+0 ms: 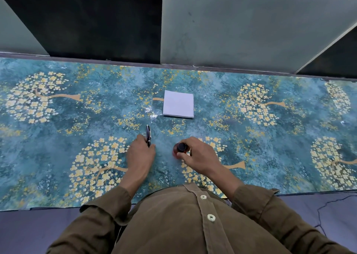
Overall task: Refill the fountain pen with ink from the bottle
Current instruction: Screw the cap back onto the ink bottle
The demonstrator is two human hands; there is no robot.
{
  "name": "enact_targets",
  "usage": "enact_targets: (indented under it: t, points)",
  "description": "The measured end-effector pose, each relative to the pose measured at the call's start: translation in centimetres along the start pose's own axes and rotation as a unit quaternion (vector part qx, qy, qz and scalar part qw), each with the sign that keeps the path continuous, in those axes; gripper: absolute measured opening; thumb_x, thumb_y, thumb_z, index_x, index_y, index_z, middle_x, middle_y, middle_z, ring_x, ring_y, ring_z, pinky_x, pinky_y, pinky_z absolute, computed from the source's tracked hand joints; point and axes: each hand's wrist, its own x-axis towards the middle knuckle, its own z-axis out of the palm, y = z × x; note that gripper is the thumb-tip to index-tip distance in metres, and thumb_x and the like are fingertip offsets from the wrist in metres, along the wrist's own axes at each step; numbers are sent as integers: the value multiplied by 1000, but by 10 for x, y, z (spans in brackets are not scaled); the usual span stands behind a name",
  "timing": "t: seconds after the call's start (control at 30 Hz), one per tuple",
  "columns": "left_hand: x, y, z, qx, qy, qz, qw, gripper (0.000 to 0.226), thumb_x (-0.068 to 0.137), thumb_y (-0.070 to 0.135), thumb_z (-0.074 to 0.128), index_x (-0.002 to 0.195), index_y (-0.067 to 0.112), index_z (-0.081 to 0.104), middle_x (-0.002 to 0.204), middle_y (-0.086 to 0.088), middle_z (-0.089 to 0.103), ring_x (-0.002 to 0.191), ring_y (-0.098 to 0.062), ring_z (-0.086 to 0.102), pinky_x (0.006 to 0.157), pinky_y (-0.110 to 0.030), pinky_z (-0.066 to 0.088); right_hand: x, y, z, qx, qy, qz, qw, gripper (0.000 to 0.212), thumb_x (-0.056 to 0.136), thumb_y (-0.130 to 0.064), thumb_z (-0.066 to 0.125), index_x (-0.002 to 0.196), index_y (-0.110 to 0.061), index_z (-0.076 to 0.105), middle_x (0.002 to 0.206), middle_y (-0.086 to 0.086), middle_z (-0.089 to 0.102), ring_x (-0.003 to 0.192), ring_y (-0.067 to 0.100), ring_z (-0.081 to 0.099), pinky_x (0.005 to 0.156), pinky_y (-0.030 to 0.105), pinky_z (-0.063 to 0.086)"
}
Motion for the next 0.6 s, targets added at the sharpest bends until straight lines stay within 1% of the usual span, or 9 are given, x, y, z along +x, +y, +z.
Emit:
enact_targets:
  t: [0.1,0.17,0.27,0.33,0.4,0.47,0.53,0.6]
  points:
    - [0,11,6,-14,-22,7,1000,20,87,24,65,99,12,55,92,-11,67,83,-32,63,72,-38,52,0,4,-4,-2,23,24,999,31,86,-43,67,111,-26,63,105,-6,65,97,19,63,77,33,48]
    - [-1,22,14,-20,-50,25,998,17,87,24,65,95,13,55,88,-9,67,80,-30,63,70,-37,53,1,11,-11,9,45,50,998,29,85,-42,68,109,-26,64,103,-5,66,95,18,63,76,31,47]
    - [-4,48,29,-22,-94,67,993,16,89,22,65,94,12,54,84,-5,62,75,-23,57,63,-31,43,4,28,-27,24,80,103,991,28,85,-43,69,107,-25,65,103,-6,66,90,17,62,72,29,45]
    - [-4,70,40,-28,-118,96,988,15,90,20,64,97,10,55,86,-4,62,76,-21,57,60,-28,41,8,42,-39,14,106,138,985,32,86,-45,68,109,-24,66,104,-5,67,89,15,60,71,28,44]
    - [-2,92,53,-33,-131,116,984,16,89,19,63,99,9,56,89,-7,64,78,-24,59,62,-31,42,12,56,-50,19,124,176,976,34,86,-44,69,111,-23,67,106,-2,69,92,18,62,72,27,43]
    - [1,112,65,-39,-137,128,982,17,87,18,64,98,8,56,90,-9,64,82,-27,62,63,-32,42,18,66,-58,29,133,207,969,35,85,-44,69,112,-22,68,107,1,69,96,23,64,74,29,46]
    - [4,133,75,-38,-145,135,979,13,86,16,63,93,8,55,88,-9,62,85,-31,63,64,-33,42,23,74,-66,38,141,229,962,35,84,-46,68,109,-21,69,104,2,70,94,24,64,75,33,51]
    - [6,147,83,-31,-150,140,978,11,87,12,62,93,7,55,88,-12,61,86,-32,62,66,-33,43,27,81,-69,47,143,242,958,33,83,-46,69,105,-20,68,102,3,69,91,24,63,76,36,53]
